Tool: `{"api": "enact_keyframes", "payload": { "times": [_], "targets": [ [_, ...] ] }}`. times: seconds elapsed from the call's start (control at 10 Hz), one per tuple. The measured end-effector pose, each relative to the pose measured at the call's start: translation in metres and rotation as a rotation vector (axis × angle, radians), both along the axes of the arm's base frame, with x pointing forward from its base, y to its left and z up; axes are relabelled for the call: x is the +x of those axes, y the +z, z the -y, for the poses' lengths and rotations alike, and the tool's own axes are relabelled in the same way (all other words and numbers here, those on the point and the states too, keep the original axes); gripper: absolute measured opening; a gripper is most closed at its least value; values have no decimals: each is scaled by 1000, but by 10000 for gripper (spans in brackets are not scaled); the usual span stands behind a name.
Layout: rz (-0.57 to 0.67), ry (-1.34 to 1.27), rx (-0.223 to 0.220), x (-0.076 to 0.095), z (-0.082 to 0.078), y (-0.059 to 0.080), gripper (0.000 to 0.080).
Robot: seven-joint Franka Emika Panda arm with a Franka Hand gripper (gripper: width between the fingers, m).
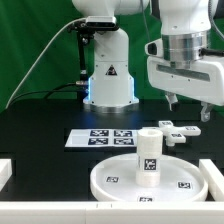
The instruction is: Assemble round table
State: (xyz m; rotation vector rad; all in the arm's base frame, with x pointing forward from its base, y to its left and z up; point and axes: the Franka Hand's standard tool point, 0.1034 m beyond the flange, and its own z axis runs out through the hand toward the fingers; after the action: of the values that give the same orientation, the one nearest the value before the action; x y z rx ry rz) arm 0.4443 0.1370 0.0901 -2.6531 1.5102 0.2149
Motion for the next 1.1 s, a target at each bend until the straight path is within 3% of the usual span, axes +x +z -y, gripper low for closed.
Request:
{"api": "enact_keyframes", "payload": {
  "times": [0.1, 0.3, 0.4, 0.8, 1.1],
  "targets": [
    [5, 12, -5, -2, 0, 0, 649],
    [18, 153, -67, -42, -8, -7, 649],
    [13, 167, -73, -49, -10, -10, 649],
    [18, 173, -77, -49, -10, -13, 649],
    [94, 260, -94, -59, 2, -26, 649]
  ]
}}
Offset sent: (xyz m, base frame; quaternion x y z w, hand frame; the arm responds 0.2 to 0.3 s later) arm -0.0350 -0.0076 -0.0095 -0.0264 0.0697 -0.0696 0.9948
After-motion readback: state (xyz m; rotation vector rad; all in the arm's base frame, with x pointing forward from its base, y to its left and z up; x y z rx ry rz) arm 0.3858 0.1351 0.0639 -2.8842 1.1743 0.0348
